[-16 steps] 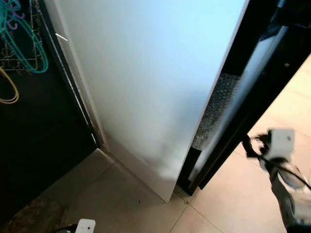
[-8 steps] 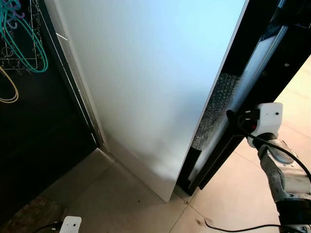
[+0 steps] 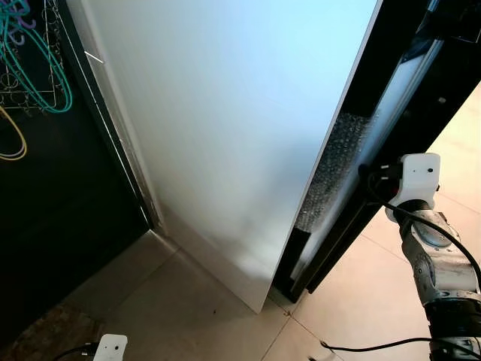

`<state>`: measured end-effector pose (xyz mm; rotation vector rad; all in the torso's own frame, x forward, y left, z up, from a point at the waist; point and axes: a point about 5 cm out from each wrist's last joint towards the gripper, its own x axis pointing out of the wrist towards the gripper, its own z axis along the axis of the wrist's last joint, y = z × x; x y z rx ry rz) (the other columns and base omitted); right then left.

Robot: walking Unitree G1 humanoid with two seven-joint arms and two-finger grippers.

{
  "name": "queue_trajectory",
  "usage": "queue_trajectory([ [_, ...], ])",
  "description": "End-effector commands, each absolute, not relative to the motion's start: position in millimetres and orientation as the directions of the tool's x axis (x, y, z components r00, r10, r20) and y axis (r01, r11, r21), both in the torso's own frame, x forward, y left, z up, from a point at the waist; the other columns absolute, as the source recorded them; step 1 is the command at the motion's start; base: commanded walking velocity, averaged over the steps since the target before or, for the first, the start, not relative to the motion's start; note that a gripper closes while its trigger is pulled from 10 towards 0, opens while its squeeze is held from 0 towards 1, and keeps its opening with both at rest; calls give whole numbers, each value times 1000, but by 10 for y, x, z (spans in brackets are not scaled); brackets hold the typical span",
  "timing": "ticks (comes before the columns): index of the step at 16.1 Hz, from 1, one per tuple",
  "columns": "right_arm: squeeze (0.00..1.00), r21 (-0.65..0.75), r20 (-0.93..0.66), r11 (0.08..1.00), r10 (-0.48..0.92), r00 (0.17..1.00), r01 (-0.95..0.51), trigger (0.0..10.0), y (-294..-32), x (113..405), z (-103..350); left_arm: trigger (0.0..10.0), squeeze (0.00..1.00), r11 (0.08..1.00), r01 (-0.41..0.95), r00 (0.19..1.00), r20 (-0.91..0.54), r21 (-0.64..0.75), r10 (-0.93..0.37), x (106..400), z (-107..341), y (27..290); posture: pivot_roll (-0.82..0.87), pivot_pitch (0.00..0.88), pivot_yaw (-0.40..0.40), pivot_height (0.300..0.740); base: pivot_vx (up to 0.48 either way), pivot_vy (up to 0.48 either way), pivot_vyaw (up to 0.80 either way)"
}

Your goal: Restocking fridge

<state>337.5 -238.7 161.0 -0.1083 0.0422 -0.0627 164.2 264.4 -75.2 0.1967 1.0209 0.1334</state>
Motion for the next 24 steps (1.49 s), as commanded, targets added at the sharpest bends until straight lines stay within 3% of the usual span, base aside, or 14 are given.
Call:
queue_trajectory([
  [1, 0, -112, -15, 991, -76, 997, 74, 10000, -2412, 3392, 1656, 10000, 0, 975, -13, 490, -849, 221, 199, 1565, -793, 2631, 53, 97, -60, 740, 0, 0, 0],
  [11, 0, -117, 26, 981, -153, 988, 155, 10000, -2529, 3432, 1714, 10000, 0, 977, -6, 486, -853, 212, 189, 1540, -829, 2549, 52, 97, -59, 740, 0, 0, 0],
  [16, 0, -134, 49, 940, -311, 949, 315, 10000, -2767, 3358, 1710, 10000, 0, 978, -4, 475, -860, 211, 187, 1447, -863, 2548, 50, 99, -58, 740, 0, 0, 0],
  [24, 0, -244, -63, 766, -625, 778, 595, 10000, -3349, 2774, 1217, 10000, 0, 980, 21, 475, -864, 199, 165, 1382, -923, 2406, 35, 101, -54, 740, 0, 0, 0],
])
